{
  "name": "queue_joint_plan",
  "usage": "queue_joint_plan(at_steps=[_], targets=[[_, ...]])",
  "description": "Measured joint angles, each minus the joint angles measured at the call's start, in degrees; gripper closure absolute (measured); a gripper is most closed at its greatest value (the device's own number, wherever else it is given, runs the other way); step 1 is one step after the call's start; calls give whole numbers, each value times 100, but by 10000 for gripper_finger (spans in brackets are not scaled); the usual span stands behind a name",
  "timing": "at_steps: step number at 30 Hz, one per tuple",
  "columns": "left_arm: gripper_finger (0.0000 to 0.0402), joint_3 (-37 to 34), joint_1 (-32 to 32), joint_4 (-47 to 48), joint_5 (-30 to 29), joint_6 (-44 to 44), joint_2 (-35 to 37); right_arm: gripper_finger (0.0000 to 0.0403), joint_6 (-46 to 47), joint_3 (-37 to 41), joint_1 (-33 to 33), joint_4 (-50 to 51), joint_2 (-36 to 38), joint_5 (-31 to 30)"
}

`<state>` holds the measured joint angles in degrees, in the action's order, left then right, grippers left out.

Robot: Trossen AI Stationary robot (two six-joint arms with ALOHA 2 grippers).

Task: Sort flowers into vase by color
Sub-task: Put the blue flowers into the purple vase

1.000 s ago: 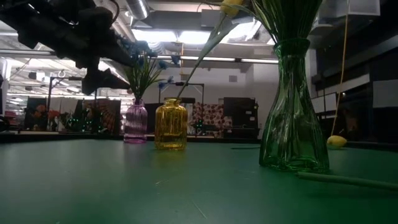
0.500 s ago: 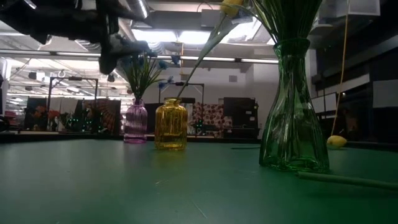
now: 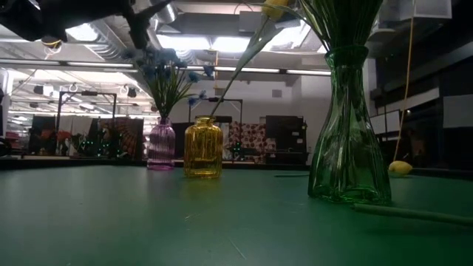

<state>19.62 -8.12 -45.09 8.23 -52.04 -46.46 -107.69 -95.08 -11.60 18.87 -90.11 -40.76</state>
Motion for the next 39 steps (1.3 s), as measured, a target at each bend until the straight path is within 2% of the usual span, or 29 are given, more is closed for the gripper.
queue_joint_plan(at_steps=[10, 22, 39], targets=[[125, 183, 47, -9, 160, 139, -23, 384, -216, -1, 37, -743, -473, 577], [125, 493, 403, 89, 160, 293, -234, 382, -195, 2, 125, -1422, -757, 1301], [125, 1226, 515, 288, 197, 442, -965, 382, 229, 2, 114, -1332, -776, 1485]])
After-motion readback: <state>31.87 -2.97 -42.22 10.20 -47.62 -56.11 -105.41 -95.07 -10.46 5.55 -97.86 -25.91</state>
